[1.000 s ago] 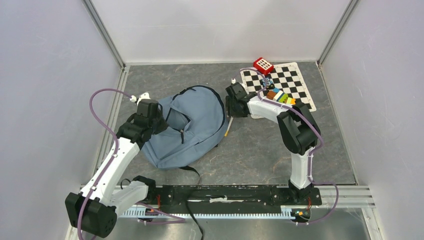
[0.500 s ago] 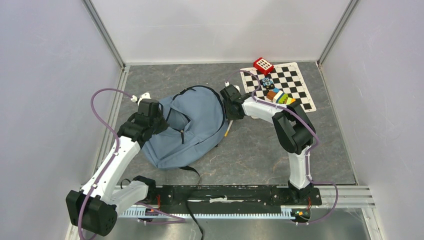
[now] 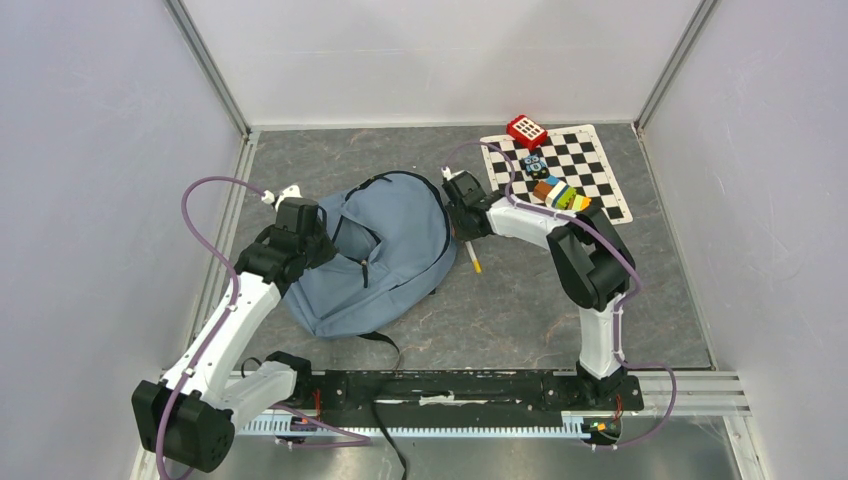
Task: Pack the student bag
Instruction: Pick up the stationery from the center of the board, then place the stationery in the student bag.
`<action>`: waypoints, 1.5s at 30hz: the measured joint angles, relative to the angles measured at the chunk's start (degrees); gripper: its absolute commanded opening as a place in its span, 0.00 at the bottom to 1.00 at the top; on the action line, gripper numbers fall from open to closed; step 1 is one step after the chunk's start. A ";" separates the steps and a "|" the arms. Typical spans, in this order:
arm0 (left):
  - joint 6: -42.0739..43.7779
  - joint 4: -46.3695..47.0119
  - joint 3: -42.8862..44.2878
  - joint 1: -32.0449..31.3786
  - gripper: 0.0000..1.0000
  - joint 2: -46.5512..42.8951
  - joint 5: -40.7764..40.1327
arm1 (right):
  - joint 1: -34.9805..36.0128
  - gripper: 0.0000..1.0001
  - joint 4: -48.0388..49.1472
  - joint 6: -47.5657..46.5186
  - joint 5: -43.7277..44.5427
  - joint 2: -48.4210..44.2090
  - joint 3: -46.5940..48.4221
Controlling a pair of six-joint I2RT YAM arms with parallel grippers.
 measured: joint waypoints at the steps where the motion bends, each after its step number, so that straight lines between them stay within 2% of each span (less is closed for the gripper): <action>1: 0.00 0.00 0.00 0.00 0.02 0.00 0.00 | -0.02 0.22 0.50 -0.87 -0.09 -0.52 -0.83; 6: -0.02 0.00 0.00 0.00 0.02 -0.07 -0.02 | -0.46 0.30 2.12 -3.23 -2.10 -1.73 -2.89; 9: 0.00 -0.02 0.00 0.00 0.02 -0.22 -0.02 | -0.81 0.31 2.23 -3.43 -3.37 -1.81 -2.99; 11: -0.02 -0.02 0.00 0.00 0.02 -0.35 -0.02 | -0.94 0.27 2.19 -3.41 -3.85 -1.81 -2.99; 16: -0.02 -0.02 0.00 0.00 0.02 -0.46 -0.02 | -1.05 0.08 2.16 -3.30 -5.05 -1.81 -2.99; 19: -0.02 -0.02 0.00 0.00 0.02 -0.50 -0.02 | -1.36 0.00 2.10 -3.21 -5.07 -1.92 -2.99; 25: -0.02 -0.02 0.00 0.00 0.02 -0.59 -0.02 | -2.05 0.00 0.57 -3.13 -4.76 -4.57 -3.52; 31: 0.00 -0.02 0.00 0.00 0.02 -0.59 0.07 | -2.32 0.00 -0.09 -3.63 -2.49 -16.33 -3.72; 36: -0.02 0.13 0.00 0.00 0.02 -0.42 0.37 | -2.01 0.00 3.78 -1.05 -4.68 -24.33 -3.52; 40: 0.00 0.24 0.02 0.02 0.02 0.02 1.05 | 0.33 0.00 7.19 3.13 -8.44 -22.56 -0.22; 45: 0.00 0.26 0.02 0.02 0.02 0.66 1.25 | 6.14 0.00 12.70 7.93 -13.88 -15.02 5.84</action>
